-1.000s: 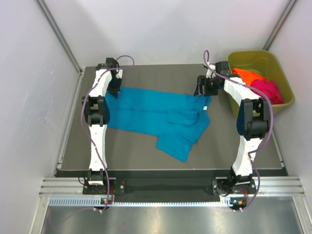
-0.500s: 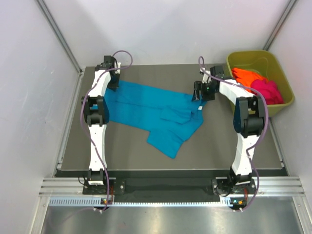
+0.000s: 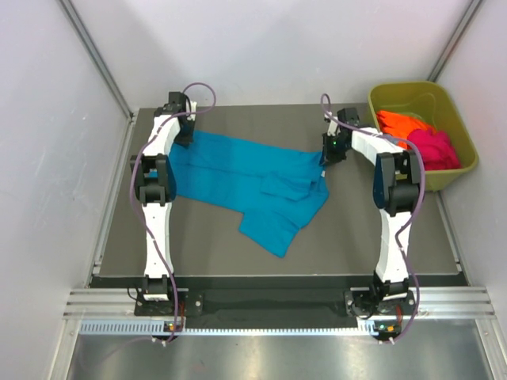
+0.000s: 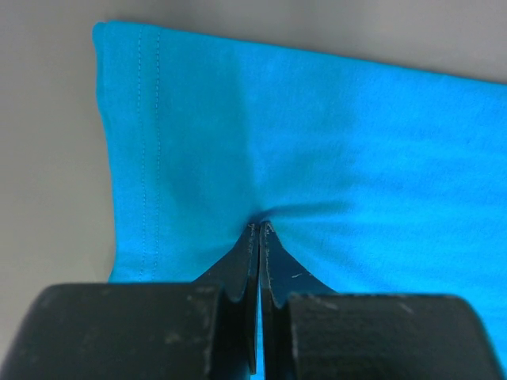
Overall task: Fold and stack the t-shirts
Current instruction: Fold the tshirt
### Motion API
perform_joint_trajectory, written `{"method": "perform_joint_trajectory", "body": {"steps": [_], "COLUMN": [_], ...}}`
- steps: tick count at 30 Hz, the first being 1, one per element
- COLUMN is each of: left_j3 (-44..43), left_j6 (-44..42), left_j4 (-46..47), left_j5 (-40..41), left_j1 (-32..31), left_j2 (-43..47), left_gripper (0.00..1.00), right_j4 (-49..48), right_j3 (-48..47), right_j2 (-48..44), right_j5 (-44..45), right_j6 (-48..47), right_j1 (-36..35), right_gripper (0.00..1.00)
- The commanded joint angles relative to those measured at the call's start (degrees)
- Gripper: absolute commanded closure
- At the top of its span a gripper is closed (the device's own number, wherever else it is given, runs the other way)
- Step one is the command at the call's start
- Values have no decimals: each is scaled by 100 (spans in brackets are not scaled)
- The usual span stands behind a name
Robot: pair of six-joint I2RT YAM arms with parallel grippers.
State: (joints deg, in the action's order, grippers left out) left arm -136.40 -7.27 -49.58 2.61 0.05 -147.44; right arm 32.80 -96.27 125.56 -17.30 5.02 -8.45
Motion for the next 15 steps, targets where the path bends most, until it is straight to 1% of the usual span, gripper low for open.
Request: {"method": "perform_joint_trajectory", "body": {"steps": [1, 11, 15], "left_j3": [394, 553, 430], "left_j6": [-3, 103, 129], "left_j4": [-298, -210, -122], "left_j5": [-24, 468, 608], "left_j1": [21, 12, 21], "left_j2": [-22, 48, -22], "left_gripper": [100, 100, 100], "right_j4": [-81, -133, -177], "right_j3": [-445, -1596, -2350], "right_j2": [311, 1005, 1304], "right_j5": [446, 991, 1018], "right_j6": [8, -106, -150], "right_j1": [-52, 168, 264], "right_gripper": [100, 100, 100]}}
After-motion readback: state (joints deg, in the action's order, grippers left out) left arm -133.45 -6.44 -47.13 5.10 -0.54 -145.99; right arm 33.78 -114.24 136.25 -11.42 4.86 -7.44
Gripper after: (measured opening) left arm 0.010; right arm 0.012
